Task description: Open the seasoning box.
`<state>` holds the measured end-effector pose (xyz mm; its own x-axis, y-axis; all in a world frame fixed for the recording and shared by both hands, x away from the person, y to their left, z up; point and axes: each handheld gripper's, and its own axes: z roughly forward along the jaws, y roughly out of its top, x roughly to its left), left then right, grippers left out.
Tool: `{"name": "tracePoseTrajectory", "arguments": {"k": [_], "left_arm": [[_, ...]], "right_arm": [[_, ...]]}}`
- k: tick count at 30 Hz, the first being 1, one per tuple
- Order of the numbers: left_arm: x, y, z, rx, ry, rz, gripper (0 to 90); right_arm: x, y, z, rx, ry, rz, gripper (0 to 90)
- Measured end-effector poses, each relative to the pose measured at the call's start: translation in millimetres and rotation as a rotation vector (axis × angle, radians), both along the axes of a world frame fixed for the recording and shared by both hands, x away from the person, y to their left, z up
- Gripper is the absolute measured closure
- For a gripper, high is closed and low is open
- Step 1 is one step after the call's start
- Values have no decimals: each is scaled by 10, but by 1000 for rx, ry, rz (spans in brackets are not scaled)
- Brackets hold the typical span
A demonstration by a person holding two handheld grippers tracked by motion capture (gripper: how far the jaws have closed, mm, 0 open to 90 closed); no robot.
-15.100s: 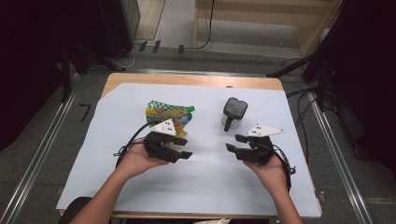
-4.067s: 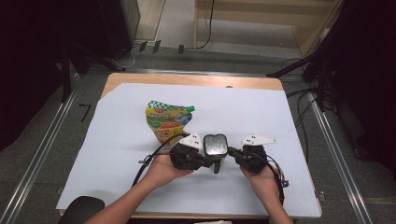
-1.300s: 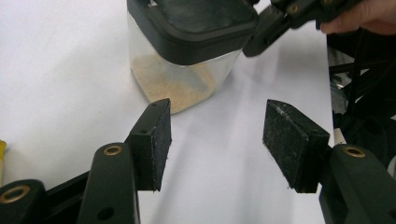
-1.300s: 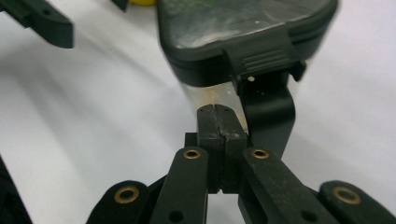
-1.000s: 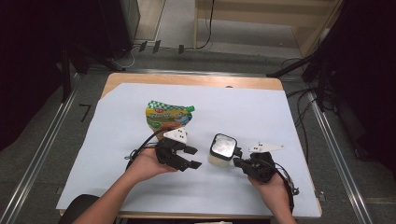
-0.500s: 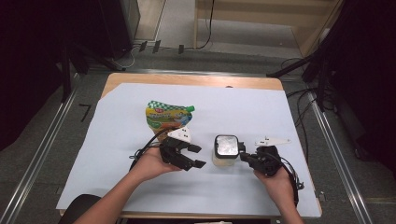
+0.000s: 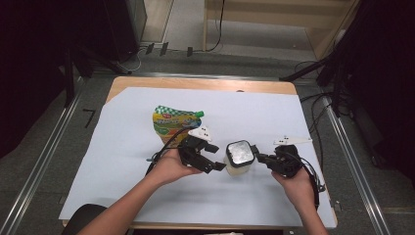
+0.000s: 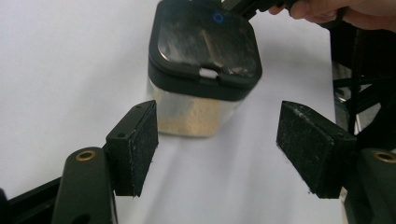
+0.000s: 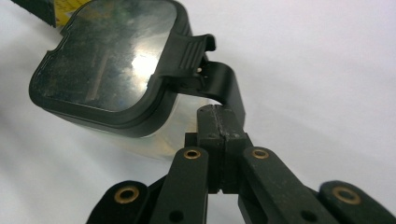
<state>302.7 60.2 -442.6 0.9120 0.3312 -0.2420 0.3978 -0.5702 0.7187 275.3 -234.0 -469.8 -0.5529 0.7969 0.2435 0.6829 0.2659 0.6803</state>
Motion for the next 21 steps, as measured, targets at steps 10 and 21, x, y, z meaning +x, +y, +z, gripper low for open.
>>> {"name": "tracePoseTrajectory", "arguments": {"k": [10,21], "left_arm": [[72,-219,-90,16,-4,-5,219],[81,-268,-196,11,-31,-12,205]], "right_arm": [[116,-89,91,5,-9,-33,900],[363,19,-130,-19,11,-41,900]]}}
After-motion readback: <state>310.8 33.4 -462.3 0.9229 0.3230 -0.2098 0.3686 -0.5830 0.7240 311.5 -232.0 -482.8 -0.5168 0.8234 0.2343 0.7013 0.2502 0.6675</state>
